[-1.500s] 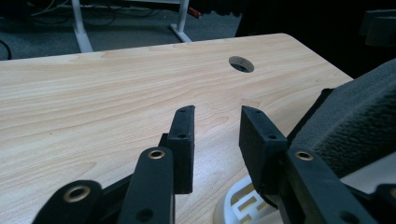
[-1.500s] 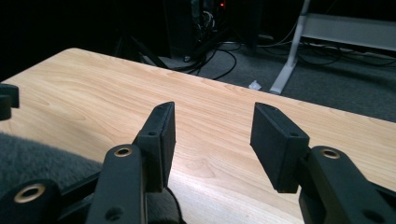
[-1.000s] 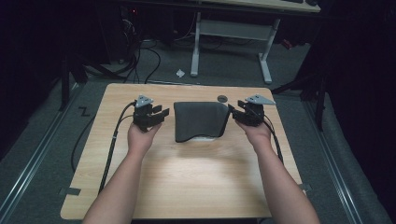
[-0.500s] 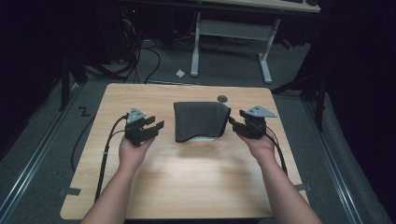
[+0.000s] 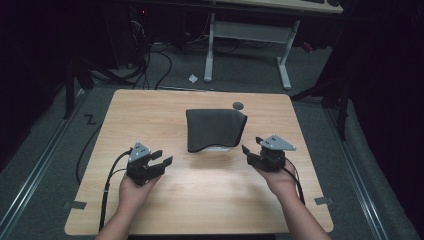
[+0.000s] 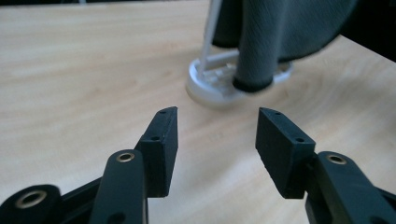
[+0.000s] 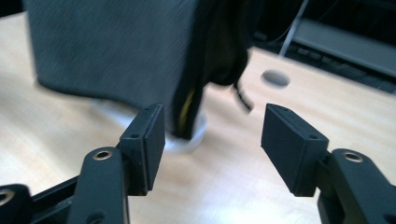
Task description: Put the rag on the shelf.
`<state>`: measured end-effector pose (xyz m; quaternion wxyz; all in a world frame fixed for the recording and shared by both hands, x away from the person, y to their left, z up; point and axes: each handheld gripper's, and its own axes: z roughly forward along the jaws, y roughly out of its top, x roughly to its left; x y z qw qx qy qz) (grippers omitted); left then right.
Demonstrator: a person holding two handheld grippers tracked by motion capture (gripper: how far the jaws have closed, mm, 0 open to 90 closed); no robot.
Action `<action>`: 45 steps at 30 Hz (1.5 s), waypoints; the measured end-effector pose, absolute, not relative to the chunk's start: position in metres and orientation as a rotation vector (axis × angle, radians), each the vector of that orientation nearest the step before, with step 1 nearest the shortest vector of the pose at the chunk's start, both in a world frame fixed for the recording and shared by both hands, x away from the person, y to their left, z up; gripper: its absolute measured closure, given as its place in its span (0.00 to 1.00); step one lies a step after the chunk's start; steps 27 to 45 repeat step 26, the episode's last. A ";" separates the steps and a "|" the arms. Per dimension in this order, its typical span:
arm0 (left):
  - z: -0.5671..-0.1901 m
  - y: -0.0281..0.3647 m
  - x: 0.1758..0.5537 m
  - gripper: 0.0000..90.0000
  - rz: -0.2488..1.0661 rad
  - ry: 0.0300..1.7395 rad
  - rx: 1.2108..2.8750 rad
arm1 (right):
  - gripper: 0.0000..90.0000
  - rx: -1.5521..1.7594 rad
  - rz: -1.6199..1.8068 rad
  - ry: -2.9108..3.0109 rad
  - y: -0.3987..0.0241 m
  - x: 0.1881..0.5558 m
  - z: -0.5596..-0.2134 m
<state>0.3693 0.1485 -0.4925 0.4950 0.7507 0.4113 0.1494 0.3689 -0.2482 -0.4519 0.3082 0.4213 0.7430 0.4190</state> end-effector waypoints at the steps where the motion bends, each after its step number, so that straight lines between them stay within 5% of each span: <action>1: -0.495 0.149 0.365 0.54 0.352 0.996 1.825 | 0.44 1.110 1.112 1.962 -0.246 0.362 -0.456; 14: -0.522 0.124 0.308 0.50 0.256 0.918 1.961 | 0.46 1.087 1.021 2.091 -0.223 0.301 -0.516; 45: -0.526 0.124 0.314 0.49 0.280 0.928 1.995 | 0.46 1.140 1.030 2.101 -0.232 0.309 -0.522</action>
